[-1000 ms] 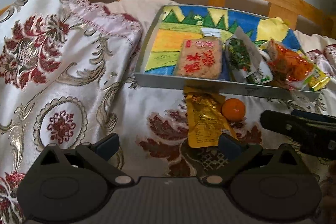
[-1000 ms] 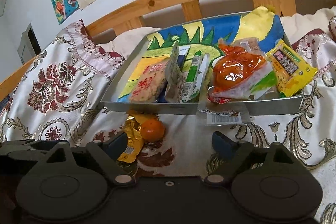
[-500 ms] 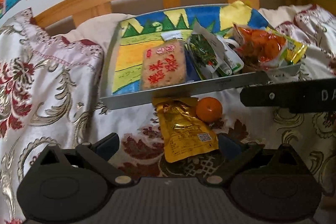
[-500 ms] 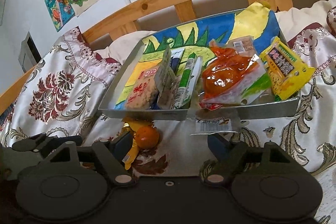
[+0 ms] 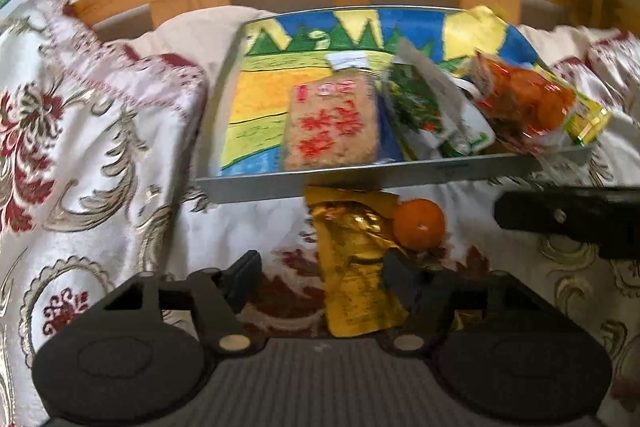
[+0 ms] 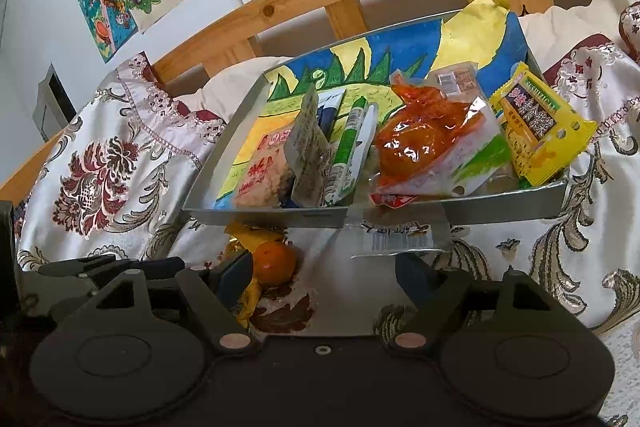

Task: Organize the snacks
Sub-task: 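Lower the left gripper onto the gold foil packet while the right gripper lowers onto the mandarin, then grasp the gold foil packet with the left gripper while the right gripper grasps the mandarin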

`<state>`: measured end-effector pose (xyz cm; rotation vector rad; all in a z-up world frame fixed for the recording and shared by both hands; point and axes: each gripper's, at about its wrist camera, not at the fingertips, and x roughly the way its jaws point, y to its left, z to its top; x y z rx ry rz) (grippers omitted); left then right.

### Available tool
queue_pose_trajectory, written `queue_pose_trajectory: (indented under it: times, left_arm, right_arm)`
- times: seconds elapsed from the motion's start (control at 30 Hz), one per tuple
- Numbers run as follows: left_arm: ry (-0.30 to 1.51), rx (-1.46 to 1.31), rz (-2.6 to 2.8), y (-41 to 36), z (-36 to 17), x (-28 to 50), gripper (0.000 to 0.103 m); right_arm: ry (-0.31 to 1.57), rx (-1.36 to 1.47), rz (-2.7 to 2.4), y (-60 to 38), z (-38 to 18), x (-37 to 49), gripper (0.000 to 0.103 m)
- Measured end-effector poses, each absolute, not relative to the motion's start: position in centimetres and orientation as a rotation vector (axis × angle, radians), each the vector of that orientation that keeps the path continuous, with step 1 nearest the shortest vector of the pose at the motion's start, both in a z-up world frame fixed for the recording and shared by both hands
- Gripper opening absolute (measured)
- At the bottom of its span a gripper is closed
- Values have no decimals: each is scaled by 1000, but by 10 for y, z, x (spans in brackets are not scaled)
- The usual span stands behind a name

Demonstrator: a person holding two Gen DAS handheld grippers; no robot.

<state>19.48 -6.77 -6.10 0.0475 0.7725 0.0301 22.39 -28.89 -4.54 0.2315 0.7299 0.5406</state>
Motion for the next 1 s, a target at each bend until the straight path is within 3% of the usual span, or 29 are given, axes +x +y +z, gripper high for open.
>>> queue_pose_trajectory:
  times: [0.27, 0.53, 0.6, 0.7, 0.77, 1.0]
  left_arm:
    - [806, 65, 75, -45, -62, 198, 67]
    - [828, -7, 60, -31, -57, 197, 71]
    - [838, -6, 60, -30, -57, 199, 71]
    - [835, -3, 57, -30, -54, 199, 74]
    - [831, -3, 51, -30, -54, 200, 75]
    - [822, -36, 14, -38, -58, 204, 75]
  right_arm:
    - [758, 143, 576, -269, -52, 225, 77]
    - [732, -4, 613, -233, -59, 234, 72]
    - [736, -10, 624, -227, -62, 239, 68]
    - [741, -22, 622, -223, -65, 242, 53]
    - [736, -24, 628, -223, -64, 241, 35]
    - [721, -67, 605, -228, -59, 230, 35]
